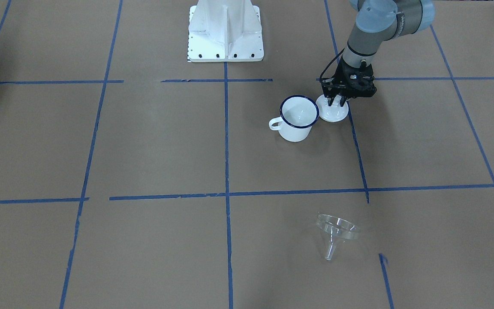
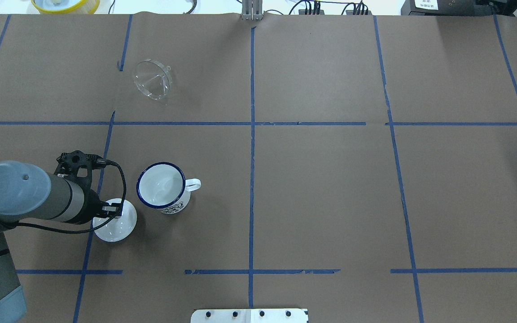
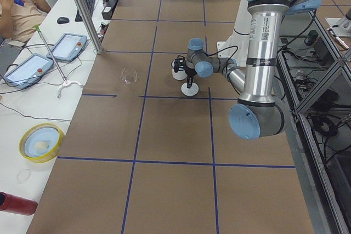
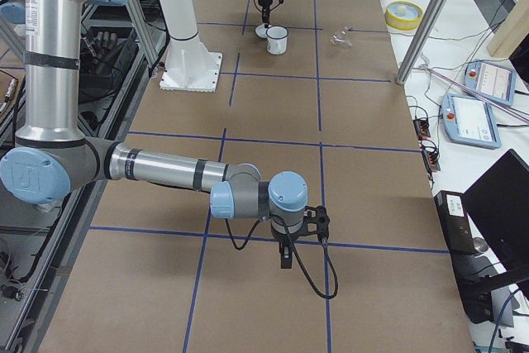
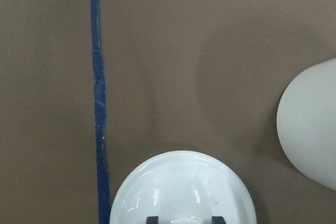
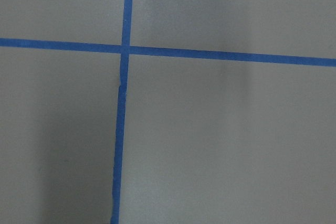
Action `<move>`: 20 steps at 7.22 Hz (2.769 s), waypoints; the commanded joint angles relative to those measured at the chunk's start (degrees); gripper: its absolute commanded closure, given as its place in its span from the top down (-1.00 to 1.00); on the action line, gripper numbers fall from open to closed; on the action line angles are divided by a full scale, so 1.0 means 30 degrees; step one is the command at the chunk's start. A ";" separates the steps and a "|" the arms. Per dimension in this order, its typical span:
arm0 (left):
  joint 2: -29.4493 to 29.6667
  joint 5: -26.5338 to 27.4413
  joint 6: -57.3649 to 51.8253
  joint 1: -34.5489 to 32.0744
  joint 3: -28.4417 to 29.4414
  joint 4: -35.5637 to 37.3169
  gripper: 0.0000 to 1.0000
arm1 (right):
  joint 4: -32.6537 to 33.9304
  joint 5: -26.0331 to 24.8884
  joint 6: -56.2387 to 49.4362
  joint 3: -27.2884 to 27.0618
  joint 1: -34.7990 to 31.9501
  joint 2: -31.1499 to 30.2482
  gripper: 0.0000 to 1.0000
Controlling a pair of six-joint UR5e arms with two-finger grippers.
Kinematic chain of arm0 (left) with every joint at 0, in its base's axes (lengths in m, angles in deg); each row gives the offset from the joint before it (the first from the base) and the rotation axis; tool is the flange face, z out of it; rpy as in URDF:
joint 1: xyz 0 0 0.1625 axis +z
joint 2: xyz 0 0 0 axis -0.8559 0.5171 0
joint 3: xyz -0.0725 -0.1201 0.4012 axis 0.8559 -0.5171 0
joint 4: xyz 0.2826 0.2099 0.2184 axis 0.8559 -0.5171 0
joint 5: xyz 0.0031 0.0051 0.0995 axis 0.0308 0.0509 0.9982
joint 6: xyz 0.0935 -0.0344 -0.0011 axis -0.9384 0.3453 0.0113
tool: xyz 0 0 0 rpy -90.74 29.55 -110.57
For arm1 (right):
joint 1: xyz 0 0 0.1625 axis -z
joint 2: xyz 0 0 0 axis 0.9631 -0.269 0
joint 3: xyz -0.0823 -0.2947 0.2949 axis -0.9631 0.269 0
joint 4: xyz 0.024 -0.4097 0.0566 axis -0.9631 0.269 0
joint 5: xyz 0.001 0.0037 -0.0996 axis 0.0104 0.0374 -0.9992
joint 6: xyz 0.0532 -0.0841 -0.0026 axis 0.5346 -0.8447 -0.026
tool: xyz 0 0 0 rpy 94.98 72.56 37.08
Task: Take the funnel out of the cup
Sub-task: 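Lower the left gripper onto the white lid beside the mug and grasp it, then lift the white lid with the left gripper and move it over the mug, then lower the white lid onto the mug opening and open the left gripper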
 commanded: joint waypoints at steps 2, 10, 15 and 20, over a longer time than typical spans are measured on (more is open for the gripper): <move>-0.0049 -0.1473 -0.0535 -0.1699 -0.2847 0.2451 -1.00 | 0.0000 0.0000 0.0000 0.0000 0.0000 0.0000 1.00; 0.7509 -0.1561 0.0305 -0.2969 -0.0959 0.9381 -1.00 | 0.0000 0.0000 0.0000 0.0000 0.0000 0.0000 1.00; 0.8008 -0.1503 0.0808 -0.2030 -0.0110 0.9291 -1.00 | 0.0000 0.0000 0.0000 0.0000 0.0000 0.0000 1.00; 0.8008 -0.1503 0.0808 -0.1825 0.0097 0.8972 -1.00 | 0.0000 0.0000 0.0000 0.0000 0.0000 0.0000 1.00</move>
